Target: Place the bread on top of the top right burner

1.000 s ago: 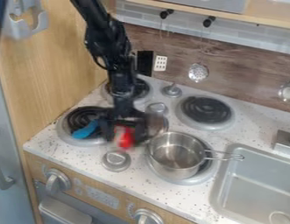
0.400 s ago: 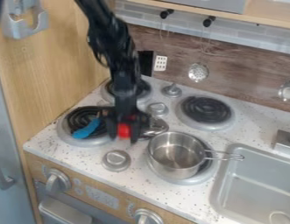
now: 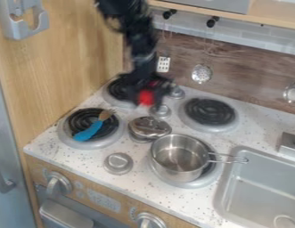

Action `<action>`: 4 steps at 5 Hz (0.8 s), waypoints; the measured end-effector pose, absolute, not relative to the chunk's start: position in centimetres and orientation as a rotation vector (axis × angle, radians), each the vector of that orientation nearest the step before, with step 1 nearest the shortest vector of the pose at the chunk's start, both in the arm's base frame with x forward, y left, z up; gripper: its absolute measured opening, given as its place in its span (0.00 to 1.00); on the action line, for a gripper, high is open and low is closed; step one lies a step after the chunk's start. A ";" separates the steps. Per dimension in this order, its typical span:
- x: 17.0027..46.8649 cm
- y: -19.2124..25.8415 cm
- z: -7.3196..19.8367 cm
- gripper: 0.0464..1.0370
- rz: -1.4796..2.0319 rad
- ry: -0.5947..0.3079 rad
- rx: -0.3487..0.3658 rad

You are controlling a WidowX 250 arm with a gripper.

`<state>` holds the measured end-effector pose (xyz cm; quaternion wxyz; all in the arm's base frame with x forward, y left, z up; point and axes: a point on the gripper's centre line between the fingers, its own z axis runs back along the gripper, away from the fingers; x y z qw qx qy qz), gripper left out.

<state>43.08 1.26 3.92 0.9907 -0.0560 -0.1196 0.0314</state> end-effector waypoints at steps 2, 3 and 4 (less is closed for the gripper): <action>46.2 -1.6 -0.2 0.55 0.020 -0.312 -0.145; 47.5 -2.8 -1.6 0.55 0.013 -0.390 -0.123; 48.4 -3.0 -2.7 0.55 0.001 -0.422 -0.106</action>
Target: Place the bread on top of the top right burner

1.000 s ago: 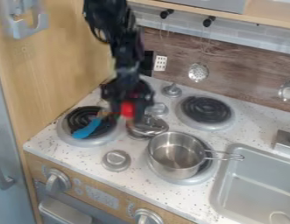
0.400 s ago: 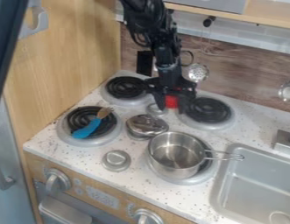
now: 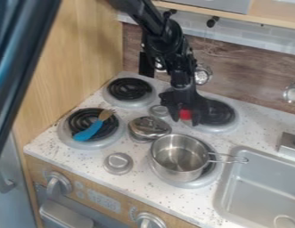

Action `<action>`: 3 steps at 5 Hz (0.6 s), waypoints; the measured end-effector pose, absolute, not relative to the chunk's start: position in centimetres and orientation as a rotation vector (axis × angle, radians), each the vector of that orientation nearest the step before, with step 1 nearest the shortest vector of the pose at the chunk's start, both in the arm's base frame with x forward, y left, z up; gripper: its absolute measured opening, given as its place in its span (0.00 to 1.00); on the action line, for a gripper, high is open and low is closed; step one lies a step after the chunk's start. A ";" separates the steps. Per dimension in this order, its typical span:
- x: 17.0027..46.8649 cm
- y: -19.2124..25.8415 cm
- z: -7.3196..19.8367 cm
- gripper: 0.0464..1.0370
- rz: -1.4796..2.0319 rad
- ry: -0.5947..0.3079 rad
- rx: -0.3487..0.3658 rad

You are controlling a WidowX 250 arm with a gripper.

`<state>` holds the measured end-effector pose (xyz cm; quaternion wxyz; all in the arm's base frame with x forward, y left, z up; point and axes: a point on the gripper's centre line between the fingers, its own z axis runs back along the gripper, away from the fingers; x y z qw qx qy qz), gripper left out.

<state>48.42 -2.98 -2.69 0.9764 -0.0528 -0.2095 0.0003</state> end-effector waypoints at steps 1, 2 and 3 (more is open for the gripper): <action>49.9 -3.2 -3.3 0.55 -0.007 -0.456 -0.108; 51.4 -3.5 -3.5 0.55 -0.016 -0.457 -0.123; 52.8 -4.0 -3.3 0.55 -0.035 -0.450 -0.135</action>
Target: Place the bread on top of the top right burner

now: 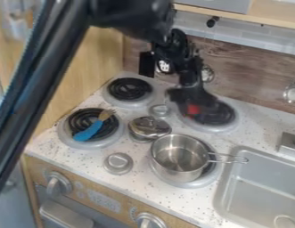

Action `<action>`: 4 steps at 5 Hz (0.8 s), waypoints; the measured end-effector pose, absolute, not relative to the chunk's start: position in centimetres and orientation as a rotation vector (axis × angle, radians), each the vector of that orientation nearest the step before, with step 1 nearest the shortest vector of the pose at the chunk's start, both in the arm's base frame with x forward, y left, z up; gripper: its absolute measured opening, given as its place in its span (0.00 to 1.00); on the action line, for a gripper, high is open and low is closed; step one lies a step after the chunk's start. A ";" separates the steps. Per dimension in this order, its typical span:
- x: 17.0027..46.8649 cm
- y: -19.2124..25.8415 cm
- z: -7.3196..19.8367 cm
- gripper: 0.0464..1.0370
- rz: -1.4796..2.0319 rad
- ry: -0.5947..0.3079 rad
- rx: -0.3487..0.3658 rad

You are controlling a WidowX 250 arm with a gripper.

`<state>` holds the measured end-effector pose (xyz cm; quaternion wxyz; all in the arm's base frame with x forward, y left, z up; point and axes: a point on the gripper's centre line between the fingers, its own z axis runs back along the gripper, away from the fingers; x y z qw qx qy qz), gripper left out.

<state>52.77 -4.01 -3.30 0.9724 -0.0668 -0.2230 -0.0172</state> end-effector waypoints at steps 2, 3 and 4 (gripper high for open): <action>53.3 -5.5 -2.8 0.64 -0.085 -0.434 -0.159; 53.1 -7.3 -2.7 0.93 -0.136 -0.421 -0.169; 52.5 -7.1 -3.0 0.98 -0.117 -0.419 -0.159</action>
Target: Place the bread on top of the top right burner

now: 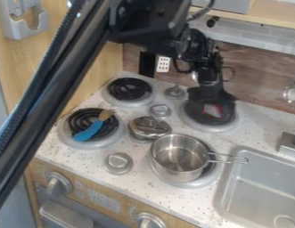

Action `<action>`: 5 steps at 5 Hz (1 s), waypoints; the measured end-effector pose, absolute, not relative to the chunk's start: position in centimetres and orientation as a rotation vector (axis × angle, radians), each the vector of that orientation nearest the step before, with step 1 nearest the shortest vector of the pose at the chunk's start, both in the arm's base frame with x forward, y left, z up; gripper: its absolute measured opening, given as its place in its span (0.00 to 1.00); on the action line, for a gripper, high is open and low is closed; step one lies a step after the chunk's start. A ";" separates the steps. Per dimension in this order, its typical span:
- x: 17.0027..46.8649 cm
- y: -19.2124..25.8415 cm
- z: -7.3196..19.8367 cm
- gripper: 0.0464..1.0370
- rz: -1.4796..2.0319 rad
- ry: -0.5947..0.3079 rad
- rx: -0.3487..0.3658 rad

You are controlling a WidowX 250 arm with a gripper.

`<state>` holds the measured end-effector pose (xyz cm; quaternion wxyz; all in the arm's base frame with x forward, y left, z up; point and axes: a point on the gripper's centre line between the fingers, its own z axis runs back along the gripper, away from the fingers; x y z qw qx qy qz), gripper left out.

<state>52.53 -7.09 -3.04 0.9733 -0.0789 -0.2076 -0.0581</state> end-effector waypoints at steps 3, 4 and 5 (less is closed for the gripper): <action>47.0 -5.4 1.9 0.96 -0.095 -0.327 -0.112; 44.3 -4.4 2.7 0.96 -0.078 -0.231 -0.094; 42.8 -3.5 2.8 0.96 -0.056 -0.158 -0.089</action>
